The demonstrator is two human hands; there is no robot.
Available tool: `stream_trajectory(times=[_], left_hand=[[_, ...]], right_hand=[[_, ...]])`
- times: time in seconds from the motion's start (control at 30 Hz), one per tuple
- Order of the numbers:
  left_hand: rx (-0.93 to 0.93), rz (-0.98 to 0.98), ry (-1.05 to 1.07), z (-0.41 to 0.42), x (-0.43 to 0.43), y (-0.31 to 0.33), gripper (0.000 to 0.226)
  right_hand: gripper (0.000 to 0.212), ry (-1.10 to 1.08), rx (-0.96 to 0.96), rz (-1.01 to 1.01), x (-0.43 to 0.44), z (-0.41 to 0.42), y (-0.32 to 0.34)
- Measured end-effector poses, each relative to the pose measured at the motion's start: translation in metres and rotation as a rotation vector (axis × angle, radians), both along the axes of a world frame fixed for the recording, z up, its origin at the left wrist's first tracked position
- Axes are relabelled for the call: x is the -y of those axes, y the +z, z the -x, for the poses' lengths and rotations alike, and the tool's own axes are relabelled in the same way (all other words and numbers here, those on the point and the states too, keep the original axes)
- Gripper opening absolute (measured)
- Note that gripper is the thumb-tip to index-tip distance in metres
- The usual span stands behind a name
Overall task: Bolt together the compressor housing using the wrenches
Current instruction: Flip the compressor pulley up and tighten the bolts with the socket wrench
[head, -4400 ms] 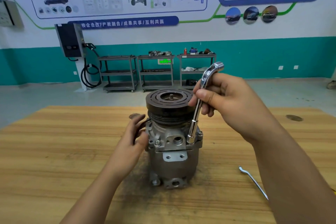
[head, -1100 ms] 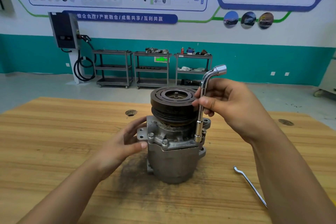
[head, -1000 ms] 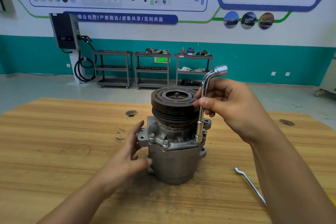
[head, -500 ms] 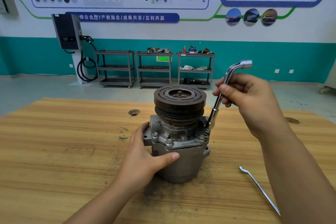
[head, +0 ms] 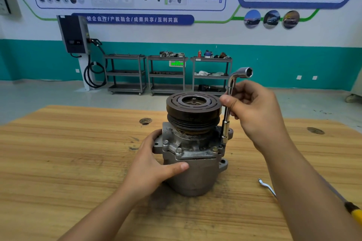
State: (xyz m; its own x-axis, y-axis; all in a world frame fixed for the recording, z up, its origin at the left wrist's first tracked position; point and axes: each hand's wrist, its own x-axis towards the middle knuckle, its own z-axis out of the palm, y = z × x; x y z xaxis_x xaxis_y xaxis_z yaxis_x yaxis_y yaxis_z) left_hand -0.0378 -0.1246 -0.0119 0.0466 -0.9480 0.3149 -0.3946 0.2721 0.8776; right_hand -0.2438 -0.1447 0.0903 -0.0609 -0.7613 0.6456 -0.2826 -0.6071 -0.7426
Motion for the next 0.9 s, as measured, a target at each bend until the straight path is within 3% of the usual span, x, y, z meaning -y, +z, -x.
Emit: stream_trajectory(times=[0.1, 0.2, 0.27, 0.4, 0.47, 0.57, 0.67, 0.9], left_hand=[[0.001, -0.030, -0.091, -0.016, 0.014, 0.003, 0.111], [0.012, -0.090, -0.156, -0.030, 0.028, 0.006, 0.123], [-0.051, -0.066, -0.095, -0.035, 0.033, 0.003, 0.123], [-0.254, 0.040, 0.107, -0.028, 0.031, -0.008, 0.100], [-0.258, 0.086, 0.127, -0.018, 0.024, -0.007, 0.094], [-0.087, 0.104, 0.099, 0.012, 0.005, 0.002, 0.109], [0.003, 0.143, 0.174, 0.047, -0.012, 0.009, 0.116], [-0.184, 0.222, 0.379, 0.096, -0.009, 0.021, 0.115]], right_hand=[[0.024, -0.027, -0.016, 0.007, -0.003, -0.007, 0.000], [0.026, -0.048, -0.027, 0.010, -0.007, -0.016, 0.000], [0.027, -0.056, -0.031, 0.026, -0.011, -0.023, 0.000], [0.030, -0.037, -0.041, 0.043, -0.021, -0.037, -0.002], [0.025, -0.013, 0.015, 0.049, -0.026, -0.036, 0.004], [0.020, 0.008, 0.160, 0.098, -0.032, -0.017, 0.020], [0.018, -0.050, 0.177, 0.175, -0.031, 0.006, 0.029], [0.021, -0.179, 0.155, 0.171, -0.021, 0.020, 0.025]])
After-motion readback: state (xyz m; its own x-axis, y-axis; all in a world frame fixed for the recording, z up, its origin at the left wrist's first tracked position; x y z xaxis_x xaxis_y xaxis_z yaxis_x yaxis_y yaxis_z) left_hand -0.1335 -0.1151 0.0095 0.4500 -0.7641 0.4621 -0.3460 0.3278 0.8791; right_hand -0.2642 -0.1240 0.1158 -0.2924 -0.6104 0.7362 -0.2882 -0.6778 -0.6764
